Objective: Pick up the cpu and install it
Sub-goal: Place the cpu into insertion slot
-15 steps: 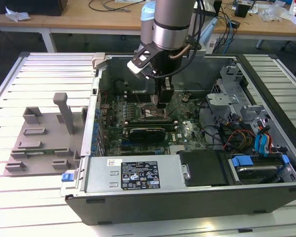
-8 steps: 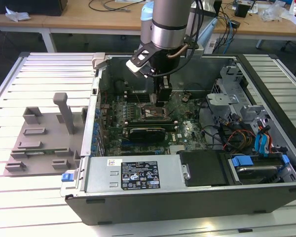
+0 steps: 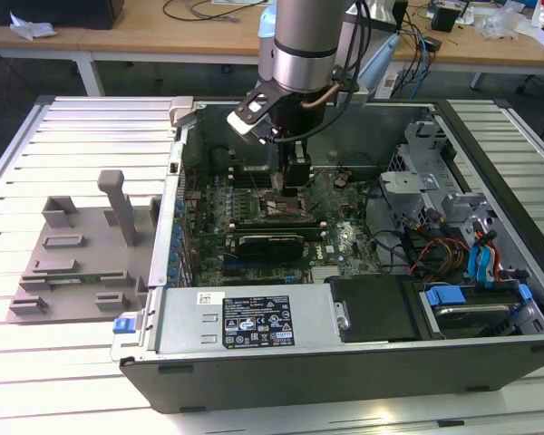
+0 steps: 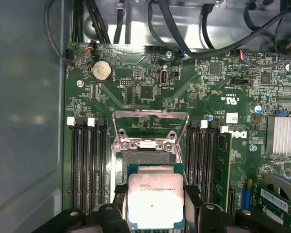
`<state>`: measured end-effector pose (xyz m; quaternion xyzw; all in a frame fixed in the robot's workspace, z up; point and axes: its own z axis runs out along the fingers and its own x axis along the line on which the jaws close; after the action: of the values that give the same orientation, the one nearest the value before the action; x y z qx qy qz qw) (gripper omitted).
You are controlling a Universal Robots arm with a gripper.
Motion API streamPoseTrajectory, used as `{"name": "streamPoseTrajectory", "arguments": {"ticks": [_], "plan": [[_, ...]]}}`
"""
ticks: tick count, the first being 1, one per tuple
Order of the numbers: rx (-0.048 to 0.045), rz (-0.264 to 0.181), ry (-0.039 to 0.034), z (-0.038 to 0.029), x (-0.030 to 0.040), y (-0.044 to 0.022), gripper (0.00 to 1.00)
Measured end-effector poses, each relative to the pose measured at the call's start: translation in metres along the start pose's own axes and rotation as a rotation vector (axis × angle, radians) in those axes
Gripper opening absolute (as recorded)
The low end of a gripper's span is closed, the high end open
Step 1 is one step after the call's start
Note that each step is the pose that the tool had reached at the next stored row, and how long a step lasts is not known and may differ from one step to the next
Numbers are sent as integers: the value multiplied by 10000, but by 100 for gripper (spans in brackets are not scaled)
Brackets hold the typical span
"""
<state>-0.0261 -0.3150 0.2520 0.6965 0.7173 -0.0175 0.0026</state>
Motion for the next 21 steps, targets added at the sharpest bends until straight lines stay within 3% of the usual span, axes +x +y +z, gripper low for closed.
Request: {"name": "streamPoseTrajectory", "arguments": {"ticks": [14, 21], "plan": [[0, 1, 0, 125, 24, -4, 55], [1, -1, -1, 234, 66, -9, 55]]}}
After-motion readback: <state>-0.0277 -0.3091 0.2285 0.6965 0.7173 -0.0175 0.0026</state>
